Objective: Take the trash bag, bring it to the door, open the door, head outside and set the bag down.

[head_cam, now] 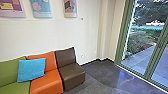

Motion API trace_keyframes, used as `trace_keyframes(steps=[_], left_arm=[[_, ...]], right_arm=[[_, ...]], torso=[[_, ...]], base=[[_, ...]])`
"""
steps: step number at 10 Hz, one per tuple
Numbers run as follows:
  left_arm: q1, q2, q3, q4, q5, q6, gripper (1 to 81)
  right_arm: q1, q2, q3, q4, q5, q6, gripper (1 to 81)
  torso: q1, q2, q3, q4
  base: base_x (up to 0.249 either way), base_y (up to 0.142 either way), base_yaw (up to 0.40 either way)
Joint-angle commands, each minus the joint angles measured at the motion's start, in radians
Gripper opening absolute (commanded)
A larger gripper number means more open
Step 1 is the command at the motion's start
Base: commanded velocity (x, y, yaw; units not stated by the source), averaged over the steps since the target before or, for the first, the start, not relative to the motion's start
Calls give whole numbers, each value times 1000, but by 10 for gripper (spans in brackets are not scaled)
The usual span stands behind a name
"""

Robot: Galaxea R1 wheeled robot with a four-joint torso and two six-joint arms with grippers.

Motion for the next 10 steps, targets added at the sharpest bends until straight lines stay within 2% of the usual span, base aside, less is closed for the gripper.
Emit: trace_keyframes(steps=[1, 10], left_arm=[[-49, -3, 1, 0, 61, 4, 10], [-45, -4, 1, -6, 53, 0, 10]], right_arm=[[40, 6, 2, -4, -57, -1, 811], [43, 14, -2, -6, -51, -3, 811]], torso=[[0, 0, 0, 0], [0, 0, 0, 0]], base=[[0, 0, -291], [0, 0, -307]])
